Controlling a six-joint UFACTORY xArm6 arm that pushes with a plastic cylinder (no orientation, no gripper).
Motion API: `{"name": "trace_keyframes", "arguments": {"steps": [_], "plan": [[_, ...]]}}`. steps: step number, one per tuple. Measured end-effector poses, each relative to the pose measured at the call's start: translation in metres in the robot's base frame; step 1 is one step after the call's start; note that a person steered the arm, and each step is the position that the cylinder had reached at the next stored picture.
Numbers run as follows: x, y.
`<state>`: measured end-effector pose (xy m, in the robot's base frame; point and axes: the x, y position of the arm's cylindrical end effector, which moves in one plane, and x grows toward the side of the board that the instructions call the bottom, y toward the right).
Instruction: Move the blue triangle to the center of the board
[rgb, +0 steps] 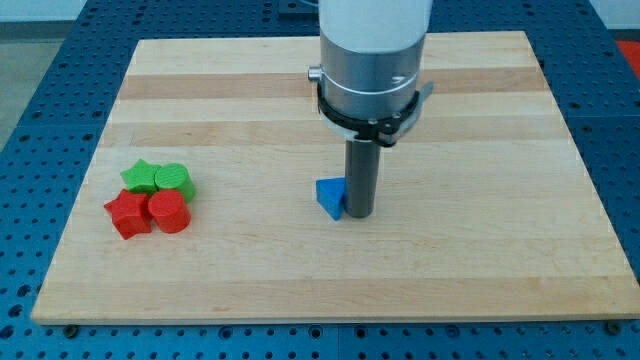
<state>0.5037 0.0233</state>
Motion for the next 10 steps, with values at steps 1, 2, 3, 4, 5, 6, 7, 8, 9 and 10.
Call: {"name": "trace_keyframes", "arguments": {"steps": [1, 2, 3, 4, 5, 6, 7, 8, 9, 10], "plan": [[0.014, -0.007], [0.021, -0.024], [0.021, -0.057], [-0.005, -0.059], [-0.048, -0.059], [-0.073, -0.056], [-0.071, -0.056], [-0.067, -0.057], [-0.067, -0.076], [-0.056, -0.079]]}}
